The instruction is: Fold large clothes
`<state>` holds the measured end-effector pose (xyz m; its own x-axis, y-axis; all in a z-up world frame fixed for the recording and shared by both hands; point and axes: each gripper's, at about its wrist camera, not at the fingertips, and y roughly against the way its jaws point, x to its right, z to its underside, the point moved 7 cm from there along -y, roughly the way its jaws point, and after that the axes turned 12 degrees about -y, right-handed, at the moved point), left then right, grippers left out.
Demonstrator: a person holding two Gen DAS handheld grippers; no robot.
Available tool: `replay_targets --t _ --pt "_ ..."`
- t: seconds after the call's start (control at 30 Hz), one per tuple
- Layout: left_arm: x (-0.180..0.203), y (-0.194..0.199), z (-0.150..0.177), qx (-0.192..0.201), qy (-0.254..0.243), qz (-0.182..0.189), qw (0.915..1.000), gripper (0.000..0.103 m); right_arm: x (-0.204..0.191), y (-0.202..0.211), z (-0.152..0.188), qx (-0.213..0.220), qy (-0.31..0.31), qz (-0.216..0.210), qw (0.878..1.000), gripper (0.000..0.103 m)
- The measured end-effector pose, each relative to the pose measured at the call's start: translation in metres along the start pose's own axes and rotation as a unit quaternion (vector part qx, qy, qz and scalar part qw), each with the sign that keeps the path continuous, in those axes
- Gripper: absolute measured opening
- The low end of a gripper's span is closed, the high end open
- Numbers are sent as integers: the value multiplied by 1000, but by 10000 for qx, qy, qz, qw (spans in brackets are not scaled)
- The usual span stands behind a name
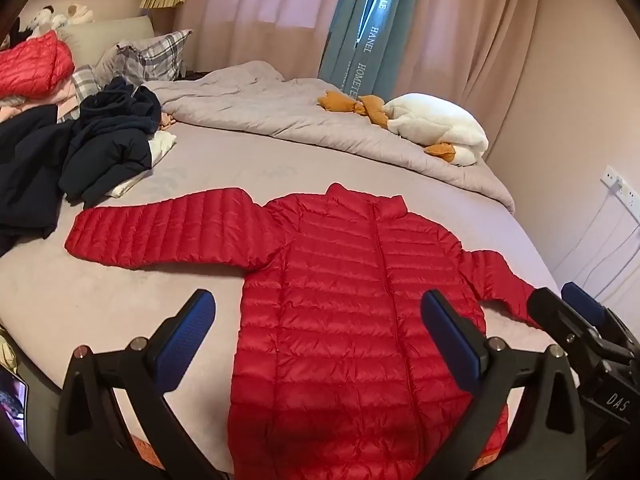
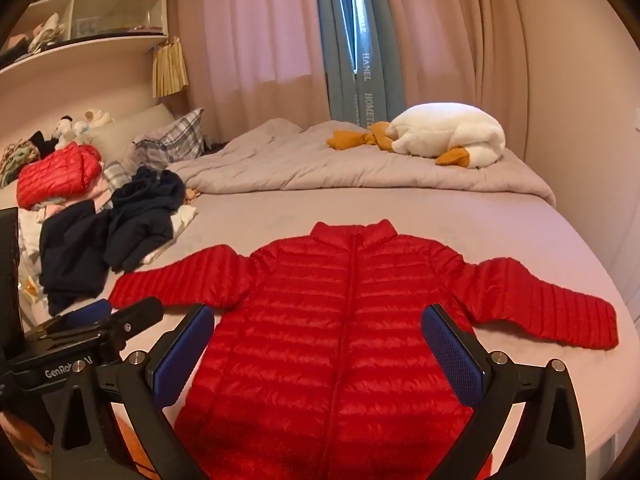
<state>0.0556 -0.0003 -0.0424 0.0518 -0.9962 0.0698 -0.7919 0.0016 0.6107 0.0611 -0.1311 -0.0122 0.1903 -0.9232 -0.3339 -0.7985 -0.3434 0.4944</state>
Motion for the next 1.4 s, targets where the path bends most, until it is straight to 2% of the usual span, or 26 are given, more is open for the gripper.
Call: replay_targets --t 0.2,0.53,0.67,0.93,1.2,1.4 --pt "14 3 -4 47 -58 6 10000 103 8 1 2 5 -92 53 9999 103" --pt "13 9 -7 156 -150 1 9998 103 12 7 1 46 -193 112 9997 103" --pt "13 11 -7 155 -7 120 9998 103 13 7 0 47 -193 117 9997 103" --pt "8 13 -10 174 72 100 9998 103 14 6 -1 10 -207 62 9998 103" --pt "4 15 -14 354 259 229 9988 103 13 5 -1 12 -247 17 9997 103" --pt "0 17 -15 554 110 143 9983 103 12 4 -1 9 -227 48 9997 103"
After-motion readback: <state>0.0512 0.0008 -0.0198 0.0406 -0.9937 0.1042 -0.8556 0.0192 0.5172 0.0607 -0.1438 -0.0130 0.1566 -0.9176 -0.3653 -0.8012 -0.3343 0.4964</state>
